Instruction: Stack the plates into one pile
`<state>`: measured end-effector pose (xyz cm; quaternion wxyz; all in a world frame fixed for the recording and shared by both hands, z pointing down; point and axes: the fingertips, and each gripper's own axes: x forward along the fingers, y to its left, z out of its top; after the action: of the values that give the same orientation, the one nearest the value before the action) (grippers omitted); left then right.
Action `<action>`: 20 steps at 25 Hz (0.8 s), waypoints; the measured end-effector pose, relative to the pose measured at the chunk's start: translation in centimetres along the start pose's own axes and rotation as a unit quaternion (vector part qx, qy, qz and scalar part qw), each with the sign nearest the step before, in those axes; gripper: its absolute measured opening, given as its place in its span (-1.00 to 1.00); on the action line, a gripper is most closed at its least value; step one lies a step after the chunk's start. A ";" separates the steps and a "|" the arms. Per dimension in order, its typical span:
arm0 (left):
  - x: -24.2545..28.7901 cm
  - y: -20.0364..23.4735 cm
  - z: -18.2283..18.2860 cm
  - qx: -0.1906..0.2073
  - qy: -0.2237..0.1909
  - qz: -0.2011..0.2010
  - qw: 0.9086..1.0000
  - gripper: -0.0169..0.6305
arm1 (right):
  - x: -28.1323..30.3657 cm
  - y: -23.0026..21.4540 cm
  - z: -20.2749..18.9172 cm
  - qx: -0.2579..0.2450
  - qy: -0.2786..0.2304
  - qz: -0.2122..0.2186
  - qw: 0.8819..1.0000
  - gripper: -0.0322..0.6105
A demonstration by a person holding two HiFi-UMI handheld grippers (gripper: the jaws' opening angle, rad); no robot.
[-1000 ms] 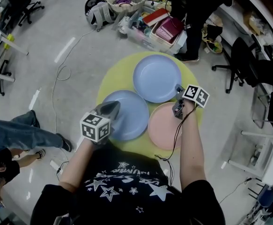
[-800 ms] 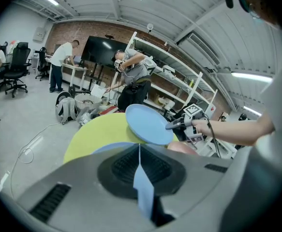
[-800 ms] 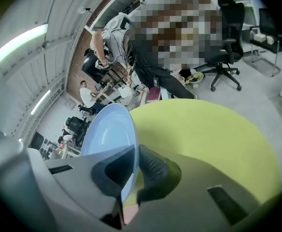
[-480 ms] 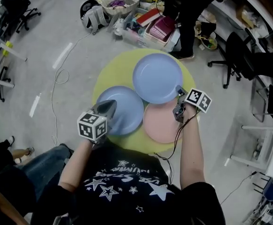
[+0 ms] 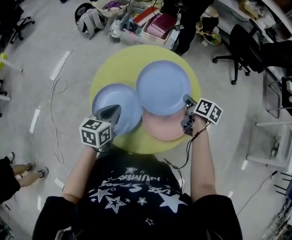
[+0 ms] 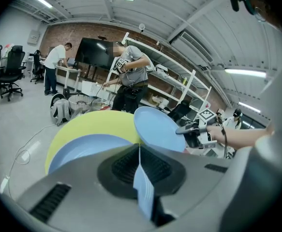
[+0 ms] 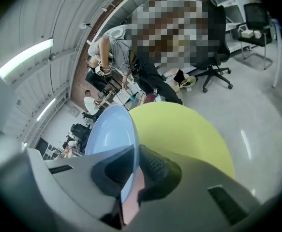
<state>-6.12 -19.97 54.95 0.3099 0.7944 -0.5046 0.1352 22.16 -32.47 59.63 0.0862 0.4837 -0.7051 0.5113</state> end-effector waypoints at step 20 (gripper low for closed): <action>0.6 -5.2 -3.9 0.008 0.015 -0.004 1.000 -0.89 | -5.9 -6.0 -7.5 0.041 0.027 -0.017 0.999 -0.79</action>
<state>-0.88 -16.42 56.41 0.3117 0.7966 -0.4960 0.1493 27.06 -22.99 63.32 0.0945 0.4848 -0.6727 0.5509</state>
